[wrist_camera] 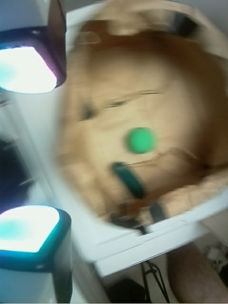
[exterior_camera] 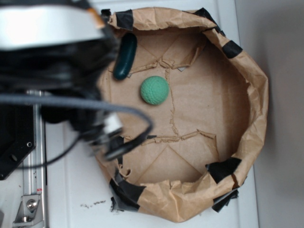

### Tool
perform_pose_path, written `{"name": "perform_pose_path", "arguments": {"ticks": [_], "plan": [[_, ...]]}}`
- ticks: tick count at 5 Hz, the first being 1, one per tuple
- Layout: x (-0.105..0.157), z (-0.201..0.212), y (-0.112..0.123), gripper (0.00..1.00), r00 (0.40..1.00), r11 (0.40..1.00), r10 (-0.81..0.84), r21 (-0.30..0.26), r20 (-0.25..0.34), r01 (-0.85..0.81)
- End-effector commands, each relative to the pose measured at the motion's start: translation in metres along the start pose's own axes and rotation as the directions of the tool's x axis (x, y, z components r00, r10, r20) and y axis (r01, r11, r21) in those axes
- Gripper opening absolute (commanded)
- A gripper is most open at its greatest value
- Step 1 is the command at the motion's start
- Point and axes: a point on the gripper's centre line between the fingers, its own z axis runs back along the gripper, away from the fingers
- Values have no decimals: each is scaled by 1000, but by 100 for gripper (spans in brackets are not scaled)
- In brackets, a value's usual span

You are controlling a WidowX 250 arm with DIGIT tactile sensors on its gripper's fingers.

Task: Grab the plastic pickle.

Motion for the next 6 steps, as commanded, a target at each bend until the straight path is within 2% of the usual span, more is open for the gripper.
{"name": "perform_pose_path", "arguments": {"ticks": [1, 2, 3, 4, 5, 6], "plan": [[44, -90, -3, 100, 975, 976, 214, -56, 64, -210], [40, -122, -1, 100, 982, 982, 188, -30, 7, -188], [29, -136, 16, 100, 986, 987, 162, 14, -27, -162], [22, -137, 36, 100, 996, 998, -56, 6, -66, 57], [17, -138, 45, 100, 985, 989, -149, 5, -85, 150], [18, -166, 50, 100, 959, 966, -258, -37, -117, 256]]}}
